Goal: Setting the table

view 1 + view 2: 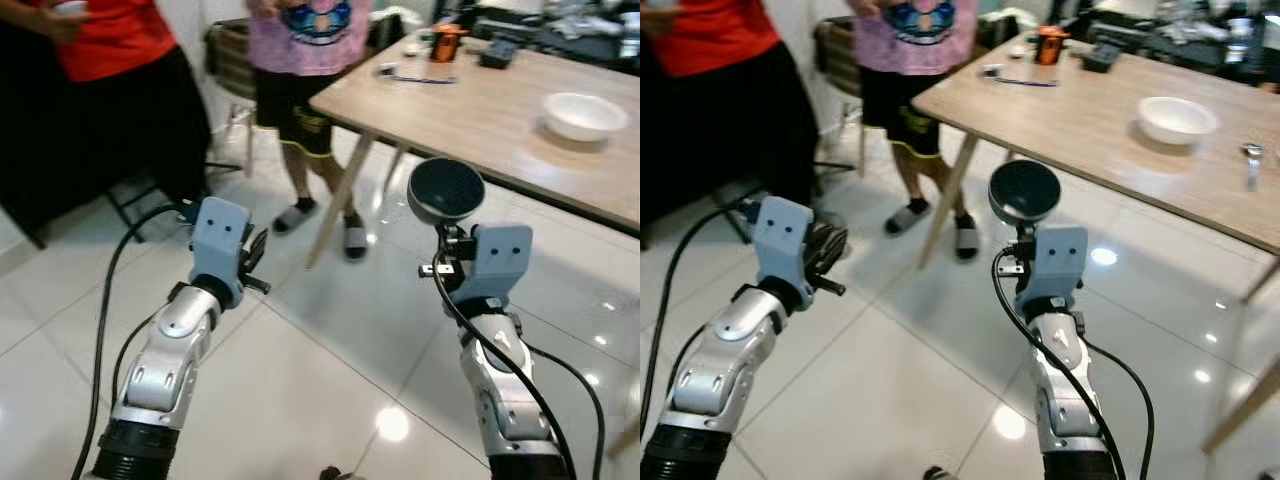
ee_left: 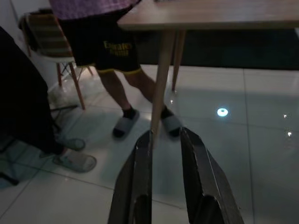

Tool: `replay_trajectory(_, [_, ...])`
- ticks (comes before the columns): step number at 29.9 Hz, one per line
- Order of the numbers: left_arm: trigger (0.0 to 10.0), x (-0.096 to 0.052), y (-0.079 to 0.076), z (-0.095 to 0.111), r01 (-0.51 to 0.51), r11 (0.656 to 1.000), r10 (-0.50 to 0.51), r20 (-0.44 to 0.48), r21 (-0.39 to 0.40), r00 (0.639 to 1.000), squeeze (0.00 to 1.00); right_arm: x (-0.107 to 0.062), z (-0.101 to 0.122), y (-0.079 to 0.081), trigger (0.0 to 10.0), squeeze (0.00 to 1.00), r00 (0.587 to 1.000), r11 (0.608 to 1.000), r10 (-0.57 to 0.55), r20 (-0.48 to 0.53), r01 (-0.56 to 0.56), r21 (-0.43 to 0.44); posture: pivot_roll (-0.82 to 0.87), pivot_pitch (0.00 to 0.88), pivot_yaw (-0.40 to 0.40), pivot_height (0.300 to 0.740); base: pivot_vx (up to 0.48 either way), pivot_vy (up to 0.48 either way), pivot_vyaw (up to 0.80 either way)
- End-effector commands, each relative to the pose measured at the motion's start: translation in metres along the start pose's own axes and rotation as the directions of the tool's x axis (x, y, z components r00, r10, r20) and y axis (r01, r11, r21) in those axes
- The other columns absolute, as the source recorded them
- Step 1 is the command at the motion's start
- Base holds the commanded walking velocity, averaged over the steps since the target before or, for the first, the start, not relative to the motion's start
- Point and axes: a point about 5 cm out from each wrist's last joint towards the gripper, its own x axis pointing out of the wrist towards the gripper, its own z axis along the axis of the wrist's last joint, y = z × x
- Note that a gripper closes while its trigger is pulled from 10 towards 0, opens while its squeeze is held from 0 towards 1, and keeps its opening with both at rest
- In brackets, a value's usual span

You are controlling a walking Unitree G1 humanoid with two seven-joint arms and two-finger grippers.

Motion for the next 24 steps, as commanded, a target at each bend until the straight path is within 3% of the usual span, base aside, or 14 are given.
replay_trajectory(1, [10.0,-0.0009,0.0029,-0.0027,-0.02,1.0,0.02,-0.008,0.003,1.0,0.0,0.0008,-0.0012,0.0031,10.0,0.0,1.0,1.0,0.025,-0.005,-0.025,0.004,-0.01,0.039,0.091,0.74,0.0,0.0,-0.8])
replay_trajectory(24, [10.0,-0.0002,-0.0045,-0.0027,-0.033,0.999,0.033,-0.002,-0.042,0.999,0.0,0.005,-0.0002,-0.0023,10.0,0.0,0.999,0.999,0.034,-0.004,-0.034,-0.014,-0.02,0.038,0.067,0.74,0.0,0.0,-0.8])
